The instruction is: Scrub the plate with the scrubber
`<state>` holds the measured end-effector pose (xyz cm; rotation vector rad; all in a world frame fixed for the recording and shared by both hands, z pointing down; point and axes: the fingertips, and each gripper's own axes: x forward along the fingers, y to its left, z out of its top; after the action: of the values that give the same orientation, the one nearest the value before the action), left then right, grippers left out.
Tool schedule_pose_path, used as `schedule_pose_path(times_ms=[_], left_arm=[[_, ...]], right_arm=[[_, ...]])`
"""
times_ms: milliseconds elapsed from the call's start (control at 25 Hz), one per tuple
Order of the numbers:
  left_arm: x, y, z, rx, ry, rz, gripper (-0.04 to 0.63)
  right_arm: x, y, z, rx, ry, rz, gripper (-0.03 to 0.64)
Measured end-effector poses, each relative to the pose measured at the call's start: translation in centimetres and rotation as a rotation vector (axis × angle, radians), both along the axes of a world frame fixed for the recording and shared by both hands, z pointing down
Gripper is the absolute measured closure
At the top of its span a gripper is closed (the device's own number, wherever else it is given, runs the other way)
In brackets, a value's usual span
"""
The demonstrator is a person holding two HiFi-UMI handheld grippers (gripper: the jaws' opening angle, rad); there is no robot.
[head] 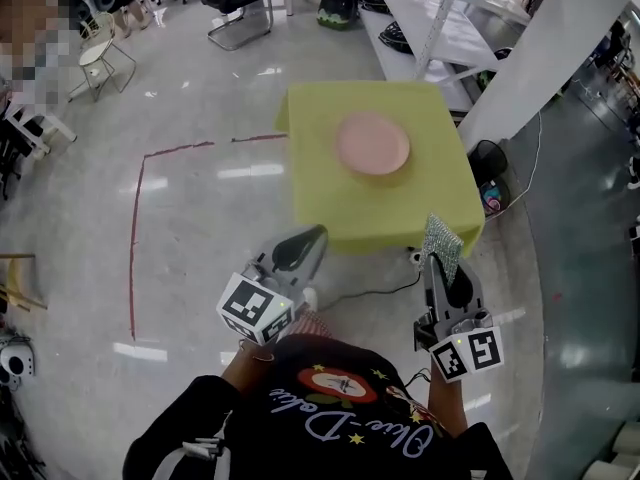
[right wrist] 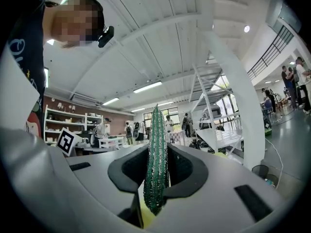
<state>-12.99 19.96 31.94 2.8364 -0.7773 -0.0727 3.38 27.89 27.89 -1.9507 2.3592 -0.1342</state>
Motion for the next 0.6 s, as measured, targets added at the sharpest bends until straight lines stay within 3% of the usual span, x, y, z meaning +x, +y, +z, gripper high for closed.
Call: schedule_pose_path(times_ms=[280,600], left_arm=[[-1.8,-6.0,0.3,-0.024,0.008,0.011,0.592],[-0.2,-12.1,1.0,-0.019,-0.012,0.037,0.592]], right_arm=[[-1.6,-5.6,-0.5,-0.022,0.023,0.02,0.552],[0.1,-11.9,-0.4,-0.021,0.02,0.044,0.552]])
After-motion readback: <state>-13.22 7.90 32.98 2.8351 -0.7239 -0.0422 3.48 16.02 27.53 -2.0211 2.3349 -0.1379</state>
